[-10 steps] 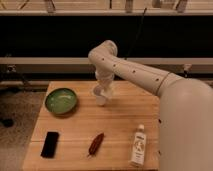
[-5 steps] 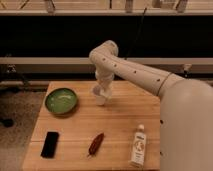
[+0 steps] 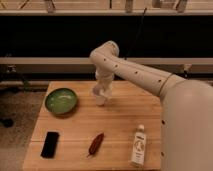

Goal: Place the white sponge in the ceramic cup

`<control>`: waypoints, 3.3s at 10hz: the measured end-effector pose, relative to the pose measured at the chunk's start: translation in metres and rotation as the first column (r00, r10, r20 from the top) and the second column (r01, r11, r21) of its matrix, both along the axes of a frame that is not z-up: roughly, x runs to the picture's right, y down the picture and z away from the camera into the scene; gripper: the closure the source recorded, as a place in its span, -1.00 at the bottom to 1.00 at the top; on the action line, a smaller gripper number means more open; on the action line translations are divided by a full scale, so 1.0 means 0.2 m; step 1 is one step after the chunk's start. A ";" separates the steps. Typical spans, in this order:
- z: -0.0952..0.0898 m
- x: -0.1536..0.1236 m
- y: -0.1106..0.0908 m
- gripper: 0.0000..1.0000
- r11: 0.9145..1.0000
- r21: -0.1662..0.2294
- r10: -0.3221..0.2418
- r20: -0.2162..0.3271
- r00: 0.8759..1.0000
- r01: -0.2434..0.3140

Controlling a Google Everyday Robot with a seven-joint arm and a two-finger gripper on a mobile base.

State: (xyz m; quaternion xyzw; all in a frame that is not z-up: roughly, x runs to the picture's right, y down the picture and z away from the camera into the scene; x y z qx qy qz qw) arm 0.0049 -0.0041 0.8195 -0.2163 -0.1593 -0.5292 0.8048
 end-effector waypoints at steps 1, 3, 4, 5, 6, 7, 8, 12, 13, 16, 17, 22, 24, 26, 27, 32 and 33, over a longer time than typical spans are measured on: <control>0.00 0.00 0.00 1.00 1.000 0.002 -0.001 0.004 1.000 0.001; 0.00 0.00 0.00 1.00 1.000 0.005 -0.005 0.014 1.000 0.005; -0.01 0.00 0.00 1.00 1.000 0.009 -0.012 0.023 1.000 0.011; -0.01 -0.01 0.00 1.00 1.000 0.011 -0.016 0.029 0.999 0.015; -0.01 -0.01 0.00 1.00 1.000 0.014 -0.021 0.036 0.999 0.020; -0.01 -0.01 0.00 1.00 1.000 0.015 -0.025 0.040 0.999 0.024; -0.02 -0.01 0.00 1.00 0.999 0.018 -0.028 0.044 0.999 0.027; -0.03 -0.02 0.00 1.00 0.999 0.029 -0.046 0.066 0.997 0.044; -0.03 -0.02 0.00 1.00 0.998 0.031 -0.049 0.071 0.996 0.047; -0.04 -0.02 0.01 0.89 0.997 0.040 -0.062 0.087 0.994 0.059; -0.05 -0.02 0.01 0.89 0.997 0.041 -0.065 0.091 0.994 0.061; -0.06 -0.02 0.01 0.71 0.995 0.052 -0.086 0.113 0.990 0.081; -0.07 -0.03 0.01 0.71 0.995 0.057 -0.094 0.122 0.988 0.087; -0.08 -0.03 0.00 0.71 0.993 0.064 -0.104 0.131 0.986 0.096; -0.08 -0.04 0.00 0.61 0.993 0.068 -0.108 0.134 0.985 0.100; -0.09 -0.04 0.01 -0.23 0.991 0.078 -0.120 0.145 0.982 0.109; -0.09 -0.04 0.01 -0.35 0.991 0.079 -0.123 0.147 0.982 0.112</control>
